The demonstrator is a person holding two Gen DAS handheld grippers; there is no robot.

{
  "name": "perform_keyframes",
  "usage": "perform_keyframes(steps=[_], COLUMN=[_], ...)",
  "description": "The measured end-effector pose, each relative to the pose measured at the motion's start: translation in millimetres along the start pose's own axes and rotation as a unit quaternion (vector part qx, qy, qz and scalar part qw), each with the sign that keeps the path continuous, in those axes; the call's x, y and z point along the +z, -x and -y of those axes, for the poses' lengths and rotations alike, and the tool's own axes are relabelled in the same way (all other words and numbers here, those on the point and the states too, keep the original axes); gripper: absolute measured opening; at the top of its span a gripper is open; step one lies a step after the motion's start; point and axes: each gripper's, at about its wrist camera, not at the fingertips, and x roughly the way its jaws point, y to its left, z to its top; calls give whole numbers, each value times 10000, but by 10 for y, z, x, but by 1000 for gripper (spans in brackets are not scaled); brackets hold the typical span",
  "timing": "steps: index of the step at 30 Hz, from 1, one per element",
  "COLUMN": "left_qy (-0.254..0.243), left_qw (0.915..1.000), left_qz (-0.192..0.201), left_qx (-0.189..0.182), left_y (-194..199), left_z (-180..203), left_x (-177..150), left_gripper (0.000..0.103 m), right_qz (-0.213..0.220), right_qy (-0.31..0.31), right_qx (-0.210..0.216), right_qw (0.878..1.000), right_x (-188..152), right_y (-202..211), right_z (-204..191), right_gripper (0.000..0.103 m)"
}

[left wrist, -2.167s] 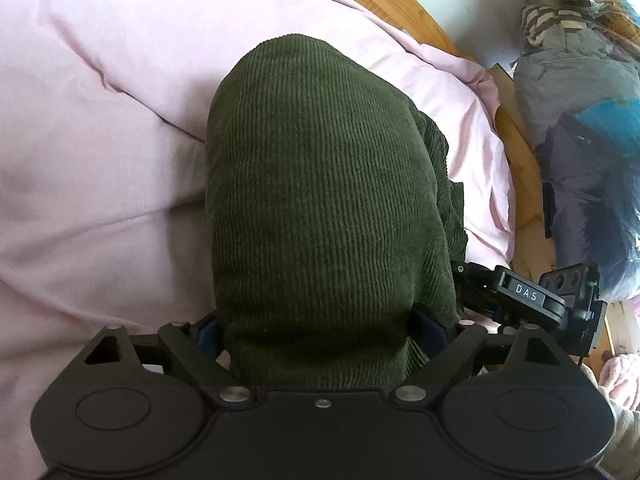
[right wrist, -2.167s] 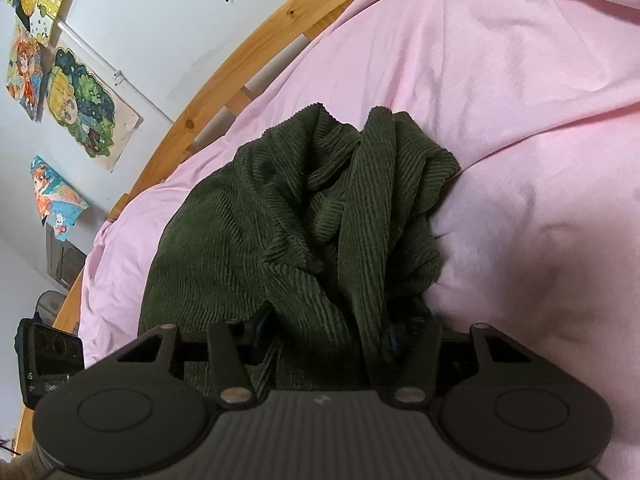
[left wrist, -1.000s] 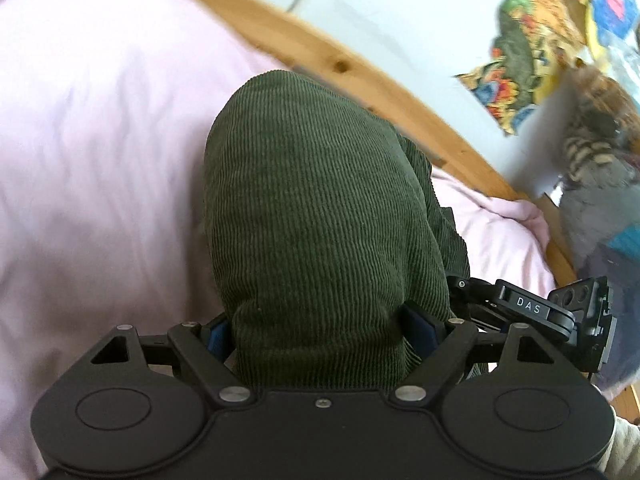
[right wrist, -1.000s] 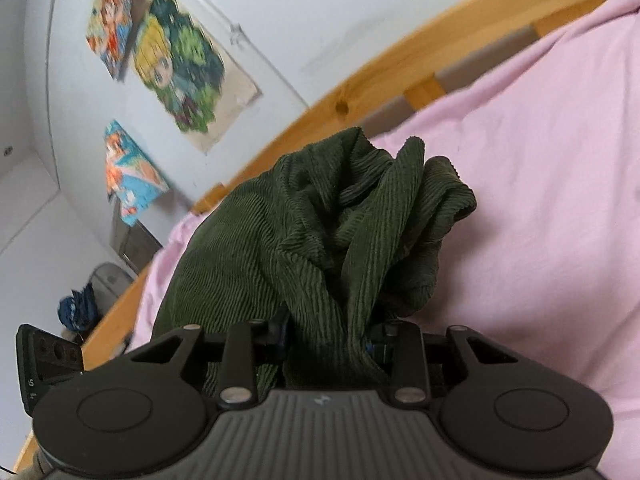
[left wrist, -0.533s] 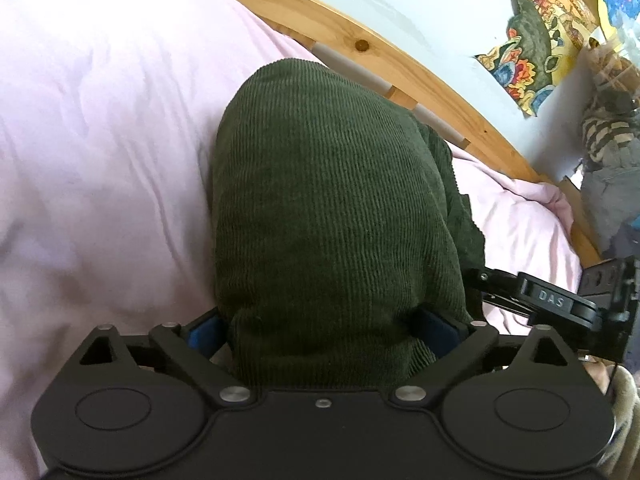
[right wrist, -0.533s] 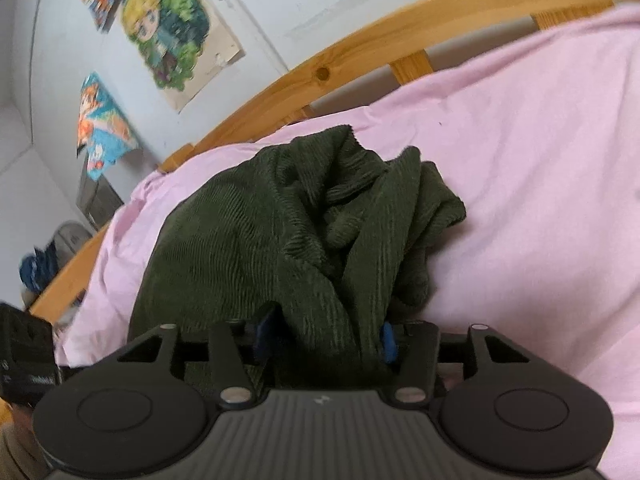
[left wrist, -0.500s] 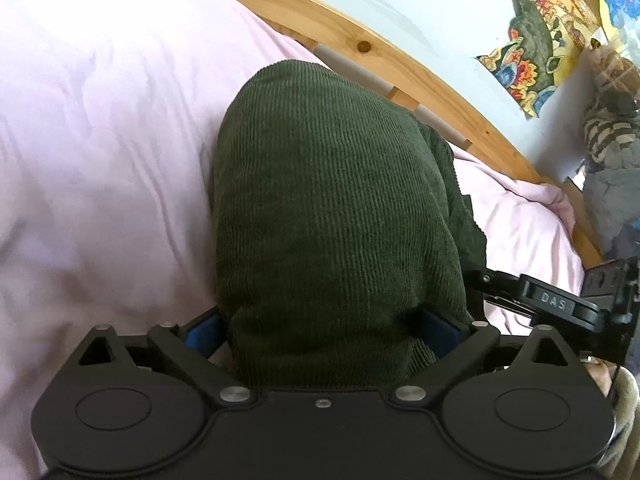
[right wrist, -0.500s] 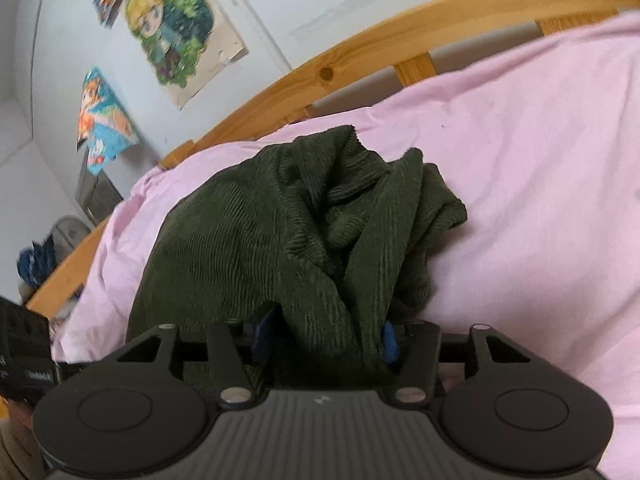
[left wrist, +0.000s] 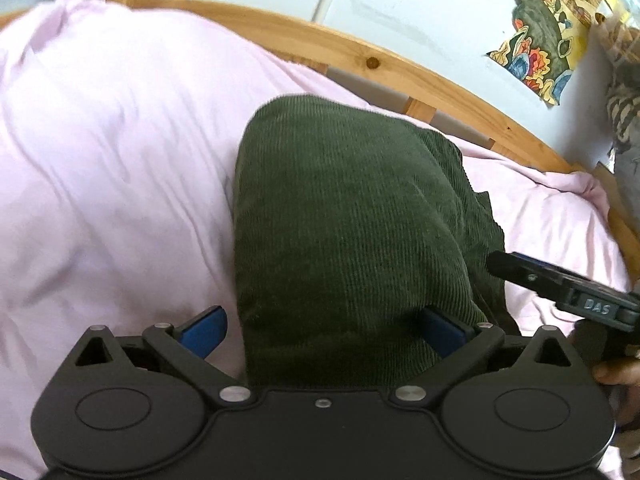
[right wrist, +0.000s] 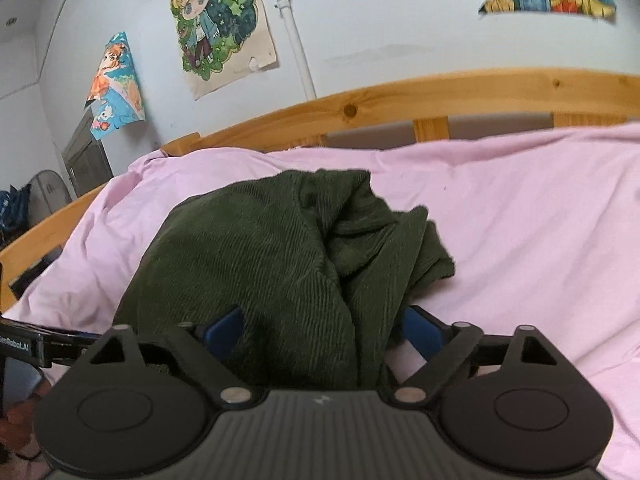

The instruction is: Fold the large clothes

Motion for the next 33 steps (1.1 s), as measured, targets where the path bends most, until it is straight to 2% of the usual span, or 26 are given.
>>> perform_keyframes(steps=[7,22,28,33], left_qy=[-126,-411,-558,-703], left_qw=[9992,9951,9909,9884], left_qz=[294,769,1062,1098], left_qx=[246,470,616,784], left_y=[258,1030,1509,1889], left_z=[115,399,561,761], left_x=[37,6,-251,-635], left_gripper=[102,102,102,102], right_qz=[279,928,1319,1581], right_qy=[150,190,423,456], right_qx=[-118,-392,-527,-631], right_qw=[9994,9947,9890,9843], right_x=[92,267,142,-168], right_y=[276,1066,1656,2190], right_z=[-75,-334,-591,-792], right_gripper=[103,103,103,103])
